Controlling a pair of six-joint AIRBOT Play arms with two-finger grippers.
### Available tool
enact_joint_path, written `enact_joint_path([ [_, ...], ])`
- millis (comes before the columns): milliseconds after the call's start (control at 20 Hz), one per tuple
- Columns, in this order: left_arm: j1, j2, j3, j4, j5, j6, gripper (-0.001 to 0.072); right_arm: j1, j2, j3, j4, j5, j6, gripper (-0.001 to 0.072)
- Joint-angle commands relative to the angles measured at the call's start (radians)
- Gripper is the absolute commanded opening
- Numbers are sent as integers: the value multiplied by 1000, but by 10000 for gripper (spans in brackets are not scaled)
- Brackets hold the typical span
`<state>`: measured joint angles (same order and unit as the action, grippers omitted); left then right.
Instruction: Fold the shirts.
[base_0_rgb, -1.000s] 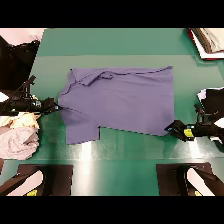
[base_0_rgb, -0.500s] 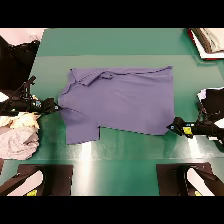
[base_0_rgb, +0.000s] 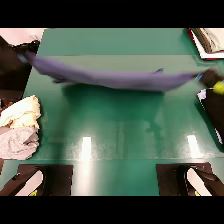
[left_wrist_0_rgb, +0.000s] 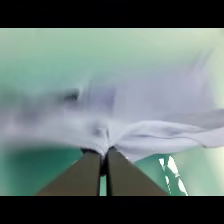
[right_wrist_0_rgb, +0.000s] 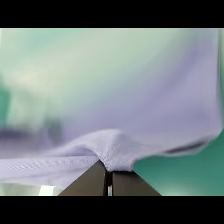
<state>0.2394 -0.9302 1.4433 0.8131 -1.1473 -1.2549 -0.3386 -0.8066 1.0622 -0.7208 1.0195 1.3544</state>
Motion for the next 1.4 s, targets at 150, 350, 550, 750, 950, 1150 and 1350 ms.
enact_joint_path([
  [150,0,34,727,-19,16,-33,27,-51,88,650,-140,-34,-19,15],
  [350,0,92,819,-34,81,-59,26,-172,106,850,-291,76,56,13],
  [550,0,89,784,-28,35,-85,26,-247,-26,1011,-319,362,163,12],
  [750,0,83,534,-28,10,-108,26,-206,-227,1026,-327,631,248,12],
  [950,0,-31,322,-28,-177,-133,26,-71,-413,861,-343,720,266,12],
  [1150,-14,-192,181,-22,-239,-126,27,103,-597,779,-549,736,276,12],
  [1350,-100,-386,118,-2,-113,17,27,209,-736,777,-644,570,275,12],
])
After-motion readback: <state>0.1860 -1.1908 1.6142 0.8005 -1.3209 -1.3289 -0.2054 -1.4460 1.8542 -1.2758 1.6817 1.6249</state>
